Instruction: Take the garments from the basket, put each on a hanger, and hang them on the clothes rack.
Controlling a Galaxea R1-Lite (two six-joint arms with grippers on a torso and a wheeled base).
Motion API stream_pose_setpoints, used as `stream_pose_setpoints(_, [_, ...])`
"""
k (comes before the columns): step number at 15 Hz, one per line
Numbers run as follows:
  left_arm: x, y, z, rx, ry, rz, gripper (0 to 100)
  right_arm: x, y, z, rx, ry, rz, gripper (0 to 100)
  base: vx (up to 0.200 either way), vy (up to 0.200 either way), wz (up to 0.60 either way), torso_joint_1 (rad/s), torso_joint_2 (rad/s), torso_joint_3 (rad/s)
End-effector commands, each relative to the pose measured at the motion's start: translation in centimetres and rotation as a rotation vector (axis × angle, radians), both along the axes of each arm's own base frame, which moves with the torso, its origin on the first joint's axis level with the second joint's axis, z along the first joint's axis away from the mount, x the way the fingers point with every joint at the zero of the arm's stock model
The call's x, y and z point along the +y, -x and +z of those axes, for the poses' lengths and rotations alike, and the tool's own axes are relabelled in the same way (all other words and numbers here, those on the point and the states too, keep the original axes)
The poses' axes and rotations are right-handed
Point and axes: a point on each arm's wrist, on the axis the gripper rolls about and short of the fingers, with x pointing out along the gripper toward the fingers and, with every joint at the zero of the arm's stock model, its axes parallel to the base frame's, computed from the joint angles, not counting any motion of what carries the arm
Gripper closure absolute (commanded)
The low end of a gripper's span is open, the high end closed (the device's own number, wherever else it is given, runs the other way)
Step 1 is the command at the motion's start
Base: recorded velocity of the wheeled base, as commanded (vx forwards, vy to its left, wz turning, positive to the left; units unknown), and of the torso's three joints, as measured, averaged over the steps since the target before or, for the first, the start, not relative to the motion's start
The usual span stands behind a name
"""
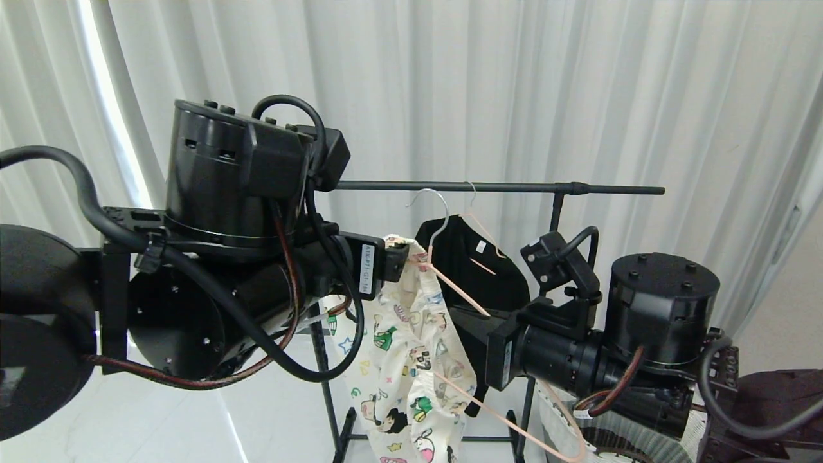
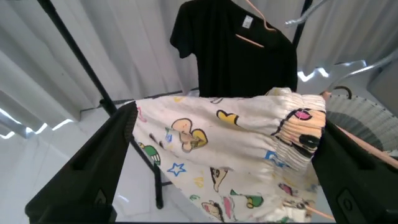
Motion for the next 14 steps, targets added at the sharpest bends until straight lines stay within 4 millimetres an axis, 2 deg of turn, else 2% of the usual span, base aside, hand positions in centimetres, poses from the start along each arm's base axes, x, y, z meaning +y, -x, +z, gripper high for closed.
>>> stream_pose_setpoints(1, [0.6, 0.7, 0.3, -0.008, 0.009, -0.003, 0, -0.3, 0.2, 0.4, -0.007, -0.009, 0.002, 100, 0.0, 0.0, 0.0, 0.0, 0.0, 0.0])
stream_pose_setpoints(2, [0.6, 1.0, 0.5, -0.012, 0.018, -0.017, 0, -0.3, 0.3, 0.4, -0.009, -0.011, 0.002, 100, 0.0, 0.0, 0.0, 0.0, 0.0, 0.0])
stream_pose_setpoints(3, [0.7, 2.8, 1.8, -0.014, 0.081, -0.179, 0, -0.4, 0.4, 0.4, -0.015, -0.017, 0.003, 100, 0.0, 0.0, 0.0, 0.0, 0.0, 0.0])
stream_pose_setpoints(4, [1.1, 3.4, 1.8, -0.006, 0.074, -0.287, 0, -0.4, 0.4, 0.3, -0.017, -0.013, 0.004, 100, 0.0, 0.0, 0.0, 0.0, 0.0, 0.0])
stream_pose_setpoints(7, [3.1, 2.2, 0.7, -0.054, -0.162, -0.303, 0, -0.4, 0.4, 0.4, -0.026, -0.009, 0.007, 100, 0.0, 0.0, 0.0, 0.0, 0.0, 0.0])
stream_pose_setpoints(11, [4.5, 2.1, 0.3, -0.053, -0.189, -0.288, 0, -0.6, 0.5, 0.2, -0.041, 0.011, 0.01, 100, 0.0, 0.0, 0.0, 0.0, 0.0, 0.0])
stream_pose_setpoints(14, [6.4, 3.8, -0.4, -0.04, -0.177, -0.315, 0, -2.3, 1.8, -0.4, -0.07, 0.028, 0.044, 100, 0.0, 0.0, 0.0, 0.0, 0.0, 0.0])
